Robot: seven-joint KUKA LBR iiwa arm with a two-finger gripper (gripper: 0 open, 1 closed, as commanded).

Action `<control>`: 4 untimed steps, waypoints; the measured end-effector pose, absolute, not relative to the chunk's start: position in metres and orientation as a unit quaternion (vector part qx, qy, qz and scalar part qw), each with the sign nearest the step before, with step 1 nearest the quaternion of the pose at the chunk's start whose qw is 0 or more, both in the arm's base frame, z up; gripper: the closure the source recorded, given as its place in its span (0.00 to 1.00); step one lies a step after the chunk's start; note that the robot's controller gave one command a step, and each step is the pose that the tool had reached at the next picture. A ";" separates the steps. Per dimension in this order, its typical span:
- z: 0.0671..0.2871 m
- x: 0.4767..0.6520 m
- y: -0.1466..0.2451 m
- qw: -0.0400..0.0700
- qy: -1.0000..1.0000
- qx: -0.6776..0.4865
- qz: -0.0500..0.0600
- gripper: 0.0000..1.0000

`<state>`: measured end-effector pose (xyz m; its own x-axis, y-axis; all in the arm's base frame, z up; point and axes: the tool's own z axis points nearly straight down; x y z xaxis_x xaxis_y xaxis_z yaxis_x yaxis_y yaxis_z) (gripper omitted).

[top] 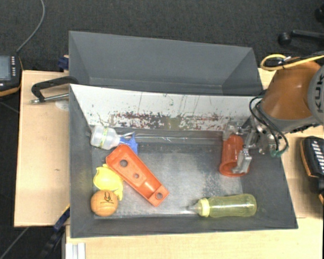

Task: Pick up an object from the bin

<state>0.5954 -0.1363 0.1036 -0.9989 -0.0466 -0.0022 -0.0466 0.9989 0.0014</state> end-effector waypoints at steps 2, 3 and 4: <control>0.085 0.602 -0.146 0.005 0.996 -0.084 0.005 0.00; 0.080 0.599 -0.147 0.016 0.996 -0.091 0.008 0.00; 0.082 0.597 -0.148 0.016 0.996 -0.086 0.008 0.00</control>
Offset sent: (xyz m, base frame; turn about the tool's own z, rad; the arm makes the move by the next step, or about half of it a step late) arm 0.0053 -0.0176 -0.0196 -0.1261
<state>0.5967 -0.1476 0.0816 -0.9847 -0.1708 -0.0339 -0.1713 0.9851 0.0134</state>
